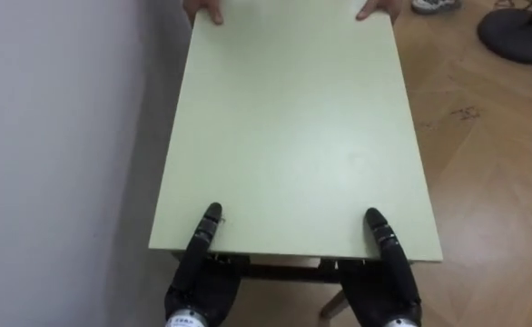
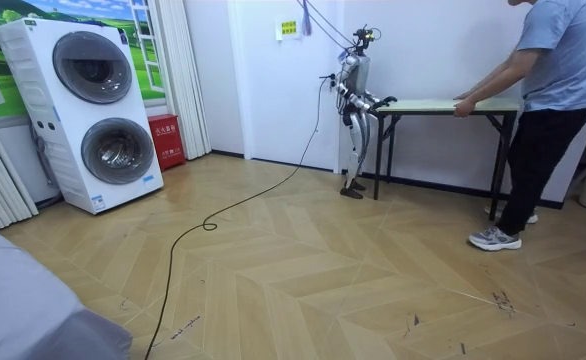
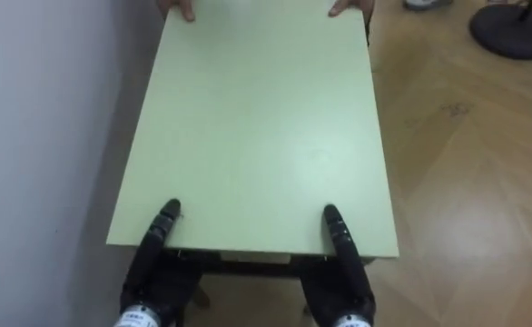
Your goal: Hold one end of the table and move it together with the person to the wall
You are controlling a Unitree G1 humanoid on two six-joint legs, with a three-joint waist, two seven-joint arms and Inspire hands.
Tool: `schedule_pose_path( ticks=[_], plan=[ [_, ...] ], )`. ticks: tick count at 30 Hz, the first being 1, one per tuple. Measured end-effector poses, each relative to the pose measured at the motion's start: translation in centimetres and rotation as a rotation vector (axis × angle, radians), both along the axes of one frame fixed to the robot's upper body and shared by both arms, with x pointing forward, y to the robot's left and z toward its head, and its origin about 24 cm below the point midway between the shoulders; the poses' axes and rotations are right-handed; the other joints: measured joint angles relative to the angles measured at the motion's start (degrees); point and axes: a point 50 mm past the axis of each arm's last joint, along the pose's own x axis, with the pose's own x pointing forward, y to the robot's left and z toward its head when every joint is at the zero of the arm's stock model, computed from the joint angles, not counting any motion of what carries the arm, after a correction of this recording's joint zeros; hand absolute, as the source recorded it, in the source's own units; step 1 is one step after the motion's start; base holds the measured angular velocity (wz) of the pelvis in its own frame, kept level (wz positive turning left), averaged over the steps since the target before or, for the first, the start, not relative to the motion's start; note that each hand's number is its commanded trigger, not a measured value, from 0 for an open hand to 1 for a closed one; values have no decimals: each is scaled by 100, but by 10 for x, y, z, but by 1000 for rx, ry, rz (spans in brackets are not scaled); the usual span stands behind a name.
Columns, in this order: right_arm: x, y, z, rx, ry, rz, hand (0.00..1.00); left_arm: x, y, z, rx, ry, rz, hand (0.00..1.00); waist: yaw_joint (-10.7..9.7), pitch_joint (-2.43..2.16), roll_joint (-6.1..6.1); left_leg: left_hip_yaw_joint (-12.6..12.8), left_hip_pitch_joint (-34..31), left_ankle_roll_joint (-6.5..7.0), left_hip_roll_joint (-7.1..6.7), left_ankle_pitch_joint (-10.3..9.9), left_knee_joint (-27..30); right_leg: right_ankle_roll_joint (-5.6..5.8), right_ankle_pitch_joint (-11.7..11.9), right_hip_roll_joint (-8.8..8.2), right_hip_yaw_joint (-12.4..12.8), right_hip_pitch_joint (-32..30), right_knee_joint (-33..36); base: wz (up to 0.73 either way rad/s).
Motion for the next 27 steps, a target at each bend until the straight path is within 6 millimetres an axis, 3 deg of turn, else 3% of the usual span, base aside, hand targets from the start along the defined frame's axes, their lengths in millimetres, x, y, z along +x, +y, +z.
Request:
schedule_pose_path(
  ticks=[4, 10, 12, 13, 15, 25, 27],
  plan=[
    [1, 3, 0, 7, 11, 4, 100, 0, 2, 0, 3, 8, 10, 100, 196, 6, -17, -12, 292, -7, 99, 4, -297, -12, 108, 108, -9, 326, -401, -9],
    [-1, 5, -3, 14, 27, 7, 100, -1, 4, -3, 15, 19, 11, 100, 194, 17, -105, 60, 664, -30, 164, -7, -696, 5, 120, 151, -65, 731, -836, 1],
    [-2, 5, -5, 17, 37, 4, 100, -2, 4, -5, 26, 24, 7, 100, 193, 24, -161, 210, 731, -230, 205, -117, -687, 12, 122, 169, -21, 880, -996, -2],
    [-3, 5, -8, 17, 49, 5, 100, -3, 5, -7, 33, 34, 4, 100, 194, 19, -180, 277, 787, -426, 228, -200, -687, 31, 142, 188, 16, 985, -1104, -4],
    [-4, 5, -11, 19, 54, -1, 100, -4, 5, -10, 51, 29, -10, 100, 197, 19, -184, 406, 869, -575, 280, -270, -688, 15, 198, 218, 31, 1139, -1258, -2],
    [-9, 0, -19, 26, 62, -14, 100, -6, 3, -19, 95, 16, -84, 100, 191, 15, -177, 625, 1084, -583, 360, -275, -730, 19, 235, 260, 42, 1523, -1528, 9],
    [-8, 0, -22, 23, 68, -19, 100, -3, 3, -24, 101, 23, -91, 100, 189, -5, -159, 660, 1116, -604, 377, -287, -731, 23, 231, 265, 41, 1563, -1522, 10]
  ],
)
